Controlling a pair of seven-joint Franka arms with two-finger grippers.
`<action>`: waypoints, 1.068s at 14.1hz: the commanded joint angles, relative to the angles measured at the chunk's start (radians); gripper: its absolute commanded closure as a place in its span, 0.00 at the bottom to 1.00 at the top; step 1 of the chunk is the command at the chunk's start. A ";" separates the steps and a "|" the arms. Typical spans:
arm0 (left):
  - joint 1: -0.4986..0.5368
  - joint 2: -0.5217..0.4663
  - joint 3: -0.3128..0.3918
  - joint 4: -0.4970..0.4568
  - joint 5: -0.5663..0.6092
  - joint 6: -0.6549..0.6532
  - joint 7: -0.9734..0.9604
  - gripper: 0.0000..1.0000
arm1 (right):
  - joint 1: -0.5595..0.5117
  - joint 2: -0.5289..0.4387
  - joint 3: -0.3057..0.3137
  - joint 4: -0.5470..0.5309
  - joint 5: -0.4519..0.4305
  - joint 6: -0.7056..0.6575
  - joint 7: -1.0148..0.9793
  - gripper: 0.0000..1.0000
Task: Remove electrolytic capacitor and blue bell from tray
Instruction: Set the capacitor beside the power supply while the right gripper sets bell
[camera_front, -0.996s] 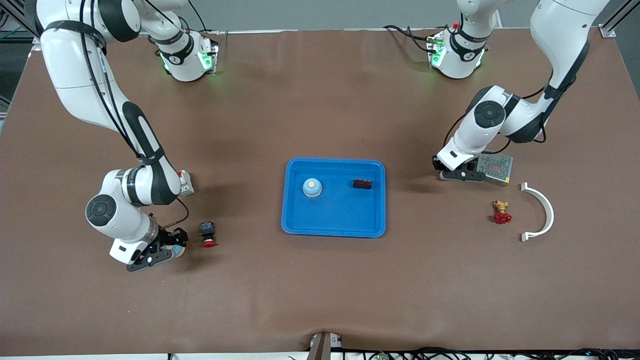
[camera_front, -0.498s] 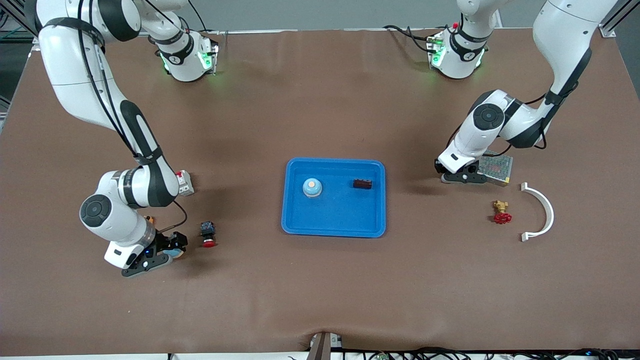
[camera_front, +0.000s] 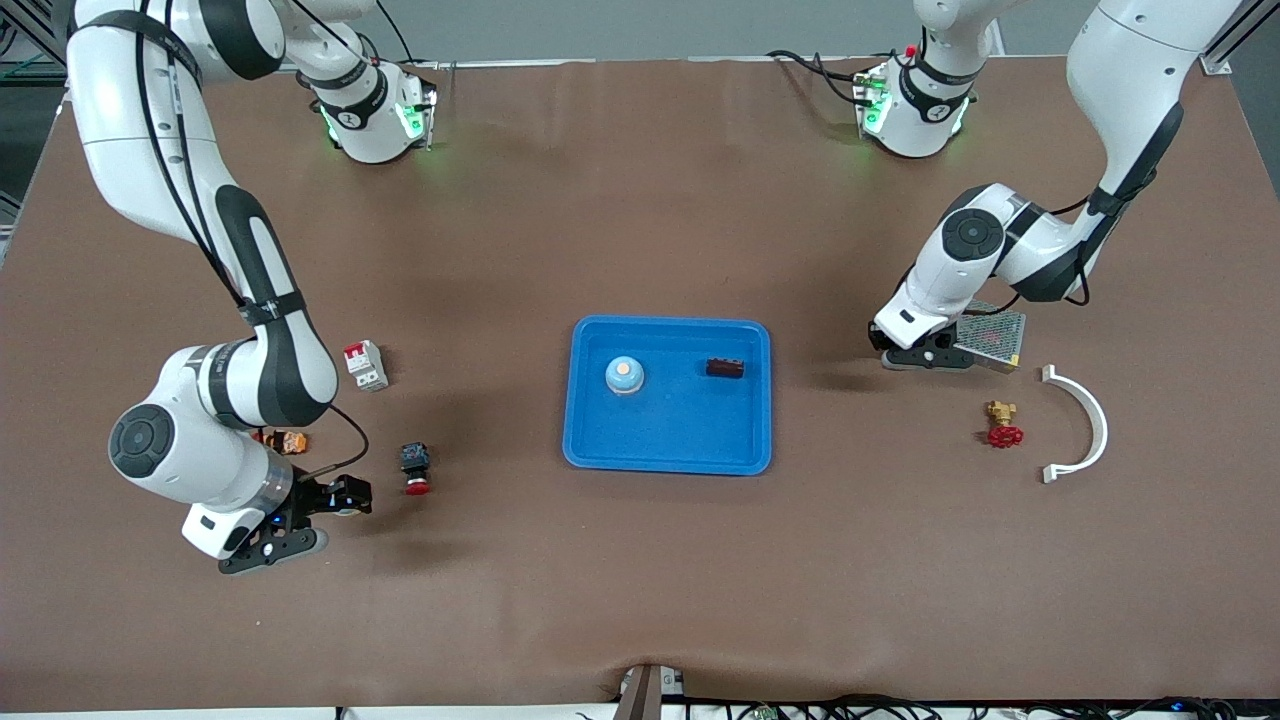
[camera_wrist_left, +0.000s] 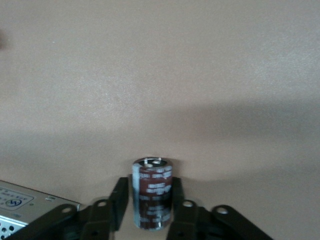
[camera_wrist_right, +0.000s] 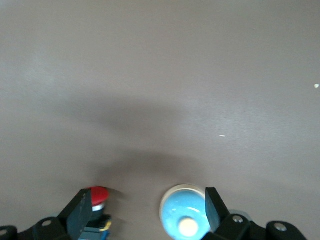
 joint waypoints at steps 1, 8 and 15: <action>0.006 0.015 -0.001 0.012 0.041 0.011 -0.031 0.00 | 0.057 -0.013 -0.008 0.037 0.008 -0.061 0.138 0.00; 0.005 0.001 -0.007 0.091 0.024 -0.099 -0.110 0.00 | 0.214 -0.014 -0.016 0.158 -0.025 -0.232 0.487 0.00; -0.011 0.006 -0.027 0.281 -0.424 -0.150 -0.178 0.00 | 0.352 -0.014 -0.014 0.158 -0.094 -0.232 0.720 0.00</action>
